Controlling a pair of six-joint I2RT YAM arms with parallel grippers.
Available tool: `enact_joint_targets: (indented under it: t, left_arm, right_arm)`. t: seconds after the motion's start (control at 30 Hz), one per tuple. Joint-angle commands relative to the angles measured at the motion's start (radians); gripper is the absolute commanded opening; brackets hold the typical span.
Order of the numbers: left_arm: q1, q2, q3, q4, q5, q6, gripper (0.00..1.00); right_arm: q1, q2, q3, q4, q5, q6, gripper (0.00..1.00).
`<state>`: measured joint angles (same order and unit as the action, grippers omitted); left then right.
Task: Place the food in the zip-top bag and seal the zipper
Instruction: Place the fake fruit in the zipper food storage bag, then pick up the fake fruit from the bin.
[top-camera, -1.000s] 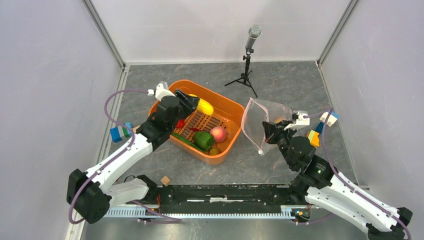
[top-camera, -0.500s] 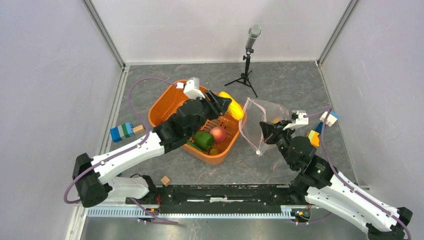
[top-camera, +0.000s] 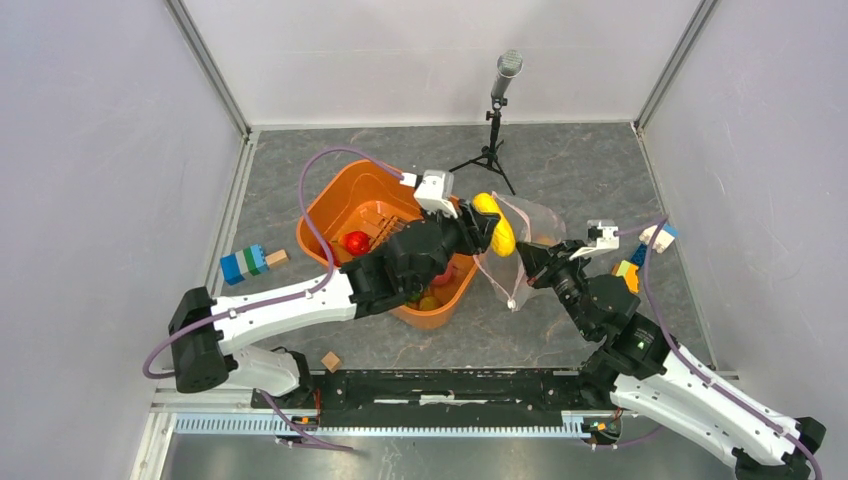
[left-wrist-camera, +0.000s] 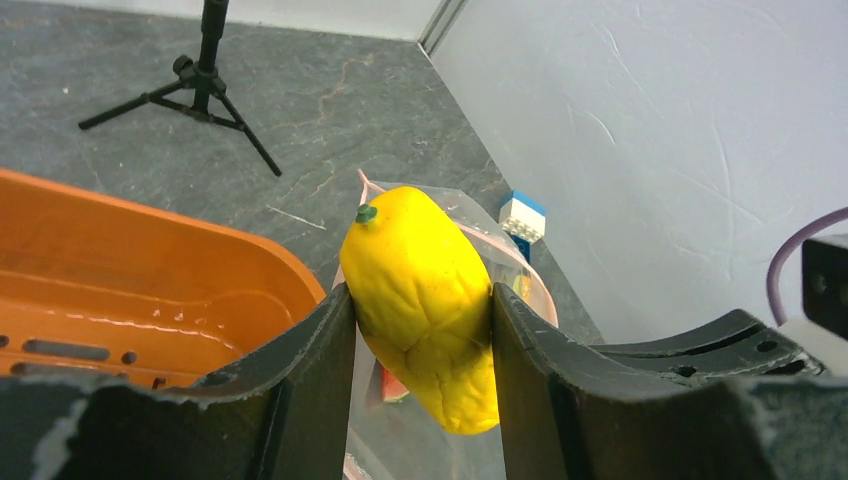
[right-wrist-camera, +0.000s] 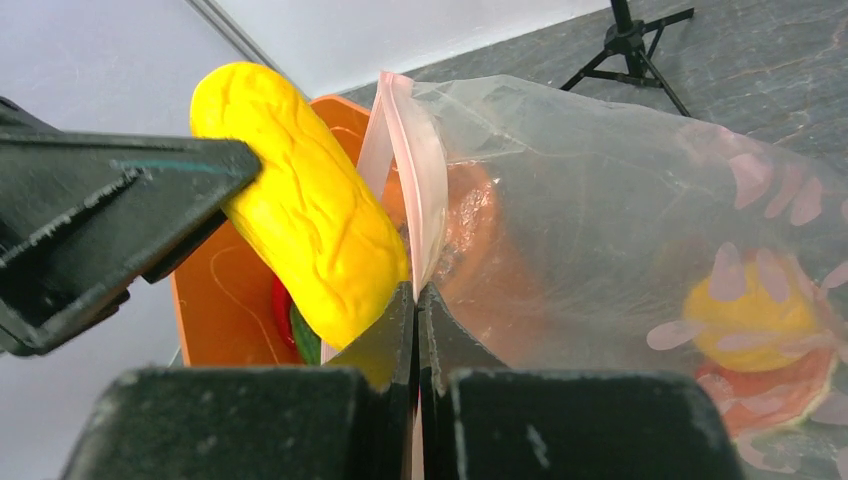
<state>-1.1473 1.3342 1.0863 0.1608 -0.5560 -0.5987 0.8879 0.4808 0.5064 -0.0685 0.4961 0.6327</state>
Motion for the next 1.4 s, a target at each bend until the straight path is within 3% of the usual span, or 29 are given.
enact_joint_targets:
  t: [0.0, 0.1, 0.2, 0.23, 0.27, 0.5, 0.73, 1.13, 1.23, 1.37]
  left_arm:
    - [-0.036, 0.042, 0.032, 0.095, -0.035, 0.186, 0.45]
    - [-0.054, 0.062, 0.035, 0.098, -0.028, 0.237, 0.55]
    - [-0.055, 0.071, 0.041, 0.098, 0.042, 0.284, 0.81]
    - [-0.054, 0.069, 0.043, 0.098, 0.091, 0.298, 0.94]
    - [-0.054, 0.060, 0.046, 0.101, 0.137, 0.314, 1.00]
    - [-0.054, -0.040, 0.044, 0.059, 0.249, 0.378, 1.00]
    - [-0.017, -0.177, -0.049, -0.067, 0.083, 0.392, 1.00]
    - [0.239, -0.411, -0.244, -0.497, 0.094, 0.091, 1.00]
    - [0.260, -0.459, -0.294, -0.536, 0.055, 0.007, 1.00]
    - [0.290, -0.475, -0.309, -0.514, 0.054, 0.006, 1.00]
  right_arm:
    - [0.001, -0.025, 0.000, 0.055, -0.014, 0.016, 0.00]
    - [0.000, -0.048, 0.001, 0.048, 0.001, 0.026, 0.00]
    - [0.000, -0.081, -0.003, 0.042, 0.020, 0.037, 0.00]
    - [0.000, -0.091, -0.005, 0.041, 0.027, 0.036, 0.00]
    - [0.001, -0.099, -0.006, 0.038, 0.036, 0.036, 0.00]
    - [0.001, -0.145, -0.009, -0.030, 0.126, 0.048, 0.00]
    - [0.000, -0.163, -0.019, -0.058, 0.152, 0.040, 0.00]
    - [0.000, -0.096, 0.012, -0.062, 0.029, -0.085, 0.00]
    - [0.000, -0.082, 0.006, -0.053, 0.005, -0.137, 0.00]
    - [0.000, -0.093, -0.033, 0.021, -0.041, -0.261, 0.00]
